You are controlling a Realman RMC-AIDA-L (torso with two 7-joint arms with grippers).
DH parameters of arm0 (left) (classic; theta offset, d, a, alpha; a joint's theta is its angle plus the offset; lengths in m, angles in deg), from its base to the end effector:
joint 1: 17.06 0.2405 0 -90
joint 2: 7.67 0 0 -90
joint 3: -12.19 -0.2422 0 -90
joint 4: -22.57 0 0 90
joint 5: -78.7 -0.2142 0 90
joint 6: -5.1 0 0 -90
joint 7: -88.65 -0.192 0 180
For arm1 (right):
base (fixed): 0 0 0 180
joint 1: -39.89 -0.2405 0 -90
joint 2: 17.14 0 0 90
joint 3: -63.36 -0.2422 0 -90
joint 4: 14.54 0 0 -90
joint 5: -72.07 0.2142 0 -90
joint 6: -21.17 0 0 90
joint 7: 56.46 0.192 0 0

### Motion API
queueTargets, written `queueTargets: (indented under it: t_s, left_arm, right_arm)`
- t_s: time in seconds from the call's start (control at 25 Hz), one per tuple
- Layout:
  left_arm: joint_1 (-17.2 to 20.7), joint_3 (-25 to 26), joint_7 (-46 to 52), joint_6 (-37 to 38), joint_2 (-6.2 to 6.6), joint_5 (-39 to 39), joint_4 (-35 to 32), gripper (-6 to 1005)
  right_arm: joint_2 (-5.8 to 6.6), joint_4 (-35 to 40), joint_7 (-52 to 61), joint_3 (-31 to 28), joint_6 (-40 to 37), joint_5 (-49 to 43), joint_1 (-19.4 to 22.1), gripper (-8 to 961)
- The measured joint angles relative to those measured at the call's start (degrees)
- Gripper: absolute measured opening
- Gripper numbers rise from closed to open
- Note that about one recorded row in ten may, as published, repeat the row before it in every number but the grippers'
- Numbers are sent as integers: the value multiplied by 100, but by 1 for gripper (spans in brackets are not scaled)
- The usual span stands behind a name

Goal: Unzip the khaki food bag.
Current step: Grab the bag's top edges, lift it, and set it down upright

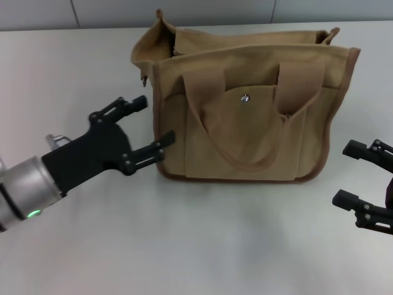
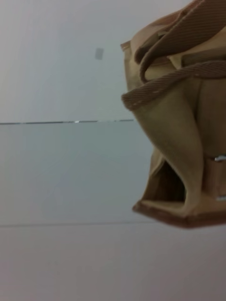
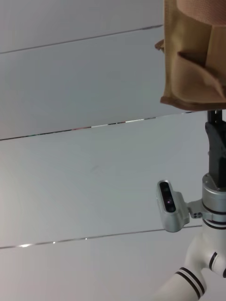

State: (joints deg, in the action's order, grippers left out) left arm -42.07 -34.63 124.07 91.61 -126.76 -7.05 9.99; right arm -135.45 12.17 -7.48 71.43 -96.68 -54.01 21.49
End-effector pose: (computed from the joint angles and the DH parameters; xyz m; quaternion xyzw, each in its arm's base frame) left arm -0.2468 0.3102 -0.0670 -0.8906 -0.0942 -0.3511 0.2731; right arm 0.2679 0.2273 0.0056 -0.8835 0.1198 0.4161 0.1787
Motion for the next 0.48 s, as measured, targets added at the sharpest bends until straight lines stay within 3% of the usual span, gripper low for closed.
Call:
queueTargets:
  t_s: [0.08, 0.16, 0.32, 0.48]
  left_arm:
    - [0, 0, 0, 0, 0, 0, 0, 732]
    - [-393, 22, -206, -333, -4, 33, 483, 726]
    - [-698, 43, -296, -721, -7, 395, 898, 713]
    - [-811, 83, -407, -951, -9, 606, 1104, 700]
  right_arm:
    - [-6, 1, 0, 0, 24, 5, 17, 842]
    - [-22, 1, 0, -4, 43, 7, 23, 843]
    - [-56, 1, 10, -65, 121, 15, 28, 843]
    - [-70, -1, 22, -88, 173, 72, 30, 842]
